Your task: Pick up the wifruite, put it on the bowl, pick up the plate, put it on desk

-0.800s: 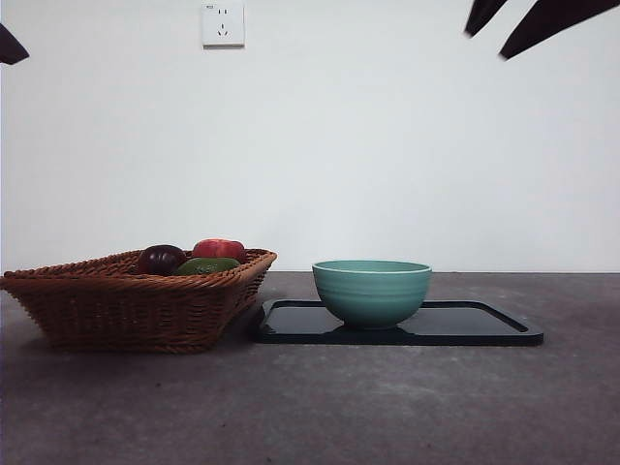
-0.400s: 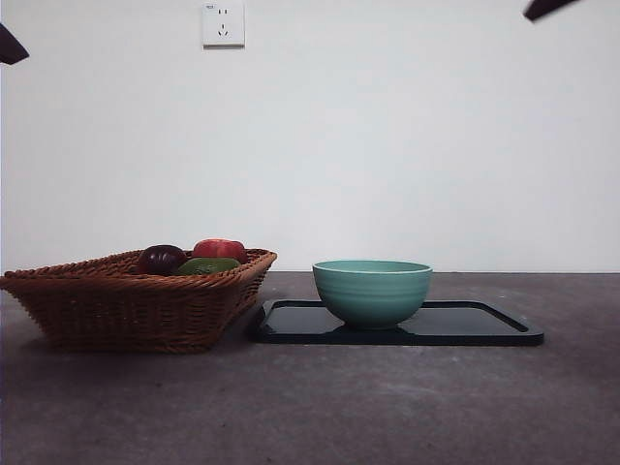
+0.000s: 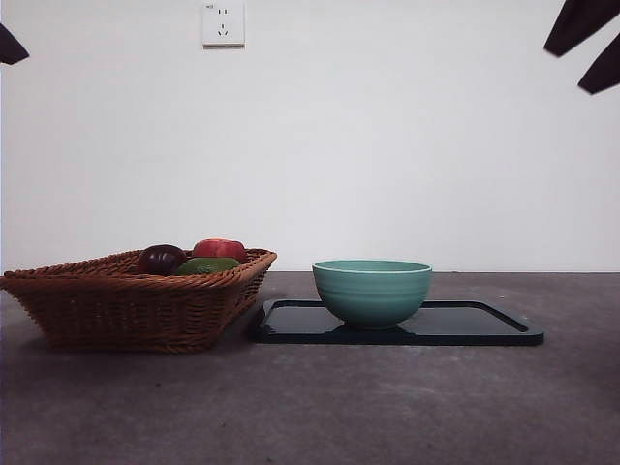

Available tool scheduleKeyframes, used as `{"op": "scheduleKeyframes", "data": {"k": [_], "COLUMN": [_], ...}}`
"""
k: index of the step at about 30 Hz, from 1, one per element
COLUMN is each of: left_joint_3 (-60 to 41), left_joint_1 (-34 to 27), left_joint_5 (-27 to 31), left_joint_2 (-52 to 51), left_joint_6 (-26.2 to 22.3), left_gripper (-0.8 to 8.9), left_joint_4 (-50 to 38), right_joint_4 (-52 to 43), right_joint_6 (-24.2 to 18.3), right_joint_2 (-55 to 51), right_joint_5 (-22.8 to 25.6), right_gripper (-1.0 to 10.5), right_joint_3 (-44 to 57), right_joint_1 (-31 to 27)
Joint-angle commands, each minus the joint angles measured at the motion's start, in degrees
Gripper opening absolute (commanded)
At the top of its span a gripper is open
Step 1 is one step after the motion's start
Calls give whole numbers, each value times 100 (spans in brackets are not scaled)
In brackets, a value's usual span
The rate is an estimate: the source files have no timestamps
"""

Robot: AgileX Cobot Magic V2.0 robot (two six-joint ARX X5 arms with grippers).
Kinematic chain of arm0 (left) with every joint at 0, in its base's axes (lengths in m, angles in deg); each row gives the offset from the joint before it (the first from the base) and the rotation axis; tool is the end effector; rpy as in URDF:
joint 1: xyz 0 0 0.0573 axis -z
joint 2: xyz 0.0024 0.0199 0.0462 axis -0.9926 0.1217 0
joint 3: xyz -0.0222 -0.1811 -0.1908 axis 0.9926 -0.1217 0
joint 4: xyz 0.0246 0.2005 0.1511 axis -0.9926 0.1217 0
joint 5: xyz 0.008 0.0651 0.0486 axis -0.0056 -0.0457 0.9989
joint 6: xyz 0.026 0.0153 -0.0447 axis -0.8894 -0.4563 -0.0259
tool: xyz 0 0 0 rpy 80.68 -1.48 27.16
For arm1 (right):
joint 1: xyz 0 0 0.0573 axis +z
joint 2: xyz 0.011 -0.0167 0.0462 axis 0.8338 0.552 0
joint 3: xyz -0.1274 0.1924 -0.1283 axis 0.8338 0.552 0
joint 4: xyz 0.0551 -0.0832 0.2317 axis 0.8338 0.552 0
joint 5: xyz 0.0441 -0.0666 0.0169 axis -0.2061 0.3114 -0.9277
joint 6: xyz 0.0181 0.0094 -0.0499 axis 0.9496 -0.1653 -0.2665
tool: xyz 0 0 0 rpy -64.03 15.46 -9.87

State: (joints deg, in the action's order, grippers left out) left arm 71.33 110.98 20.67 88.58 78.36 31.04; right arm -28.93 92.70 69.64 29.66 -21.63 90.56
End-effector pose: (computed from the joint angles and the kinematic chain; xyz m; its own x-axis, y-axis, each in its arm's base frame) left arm 0.1039 -0.0740 0.3002 0.2347 -0.7766 -0.5846 0.7404 0.5325 -0.4101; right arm 0.1041 0.0793 0.2932 0.4611 0.6205 -0.6343 -0.5621 0.7574 0.3323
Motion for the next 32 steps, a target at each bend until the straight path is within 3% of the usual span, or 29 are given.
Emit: {"op": "scheduleKeyframes", "data": {"k": [1,19,26,32], "left_joint_3": [81,83,118,538], "left_joint_1": [22,24,24,52], "left_joint_5": [-48,-48,-11,435], "left_joint_2": [26,28,199,970], "left_joint_6": [-68,24,584,544], "left_gripper": [373,371,370,371], "left_joint_4": [-24,-33,-839,-1084], "right_joint_4": [-103,-76,-76,-76], "right_joint_6": [136,175,175,173], "right_joint_2": [-96,-146,-146,-146], "right_joint_5": [4,-24,-24,-28], "right_gripper": [203,203,203,203], "right_joint_3": [-66,-66,-66,-66], "right_joint_1": [42,42,42,42]}}
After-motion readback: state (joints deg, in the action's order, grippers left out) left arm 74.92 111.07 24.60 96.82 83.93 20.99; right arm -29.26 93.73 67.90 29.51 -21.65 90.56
